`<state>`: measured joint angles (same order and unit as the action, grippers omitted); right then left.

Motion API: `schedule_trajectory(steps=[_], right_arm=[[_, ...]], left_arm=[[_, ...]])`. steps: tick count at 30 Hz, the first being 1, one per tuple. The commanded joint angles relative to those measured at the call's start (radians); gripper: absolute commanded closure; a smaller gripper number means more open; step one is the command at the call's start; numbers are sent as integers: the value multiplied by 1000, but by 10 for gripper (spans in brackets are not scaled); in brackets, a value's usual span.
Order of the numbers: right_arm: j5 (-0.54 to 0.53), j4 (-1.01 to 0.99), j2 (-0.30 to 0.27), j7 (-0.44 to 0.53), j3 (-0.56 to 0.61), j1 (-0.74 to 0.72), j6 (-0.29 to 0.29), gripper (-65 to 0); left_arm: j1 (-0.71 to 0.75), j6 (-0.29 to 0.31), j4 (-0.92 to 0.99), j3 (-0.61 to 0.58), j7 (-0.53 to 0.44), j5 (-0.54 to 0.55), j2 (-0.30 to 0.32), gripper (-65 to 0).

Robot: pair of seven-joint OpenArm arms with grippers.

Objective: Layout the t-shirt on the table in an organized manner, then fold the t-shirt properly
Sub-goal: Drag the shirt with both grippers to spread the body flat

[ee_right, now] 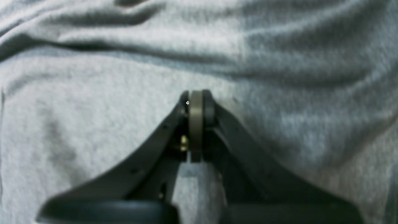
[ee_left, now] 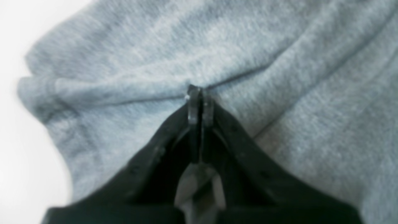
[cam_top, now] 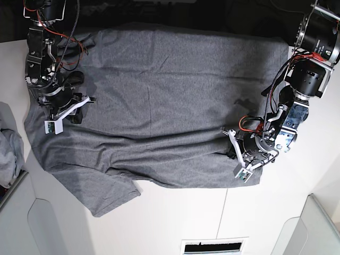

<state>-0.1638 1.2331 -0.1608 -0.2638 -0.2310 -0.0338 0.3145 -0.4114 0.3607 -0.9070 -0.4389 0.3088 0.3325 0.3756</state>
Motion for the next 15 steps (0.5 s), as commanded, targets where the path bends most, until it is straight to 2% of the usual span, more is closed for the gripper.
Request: schedule_trajectory(steps=[1,6,10,15], right_arm=[[-4,18,-10,15,-4,-11,3,0],[-5,13,-2,-25,-3,11,-2,0],[8,6,-3,-20,-3,19,-51,0],[37,-85,-8,27,-3,-45,-54,0]], left_arm=[[-49,-1,6,6,-19,3,-11,0],[-82,2,126,6,2,-24,-62,0],[-93,2,174,6,-39,-50,-63,0],[-113,1,227,6,-58,-63,-68,0]])
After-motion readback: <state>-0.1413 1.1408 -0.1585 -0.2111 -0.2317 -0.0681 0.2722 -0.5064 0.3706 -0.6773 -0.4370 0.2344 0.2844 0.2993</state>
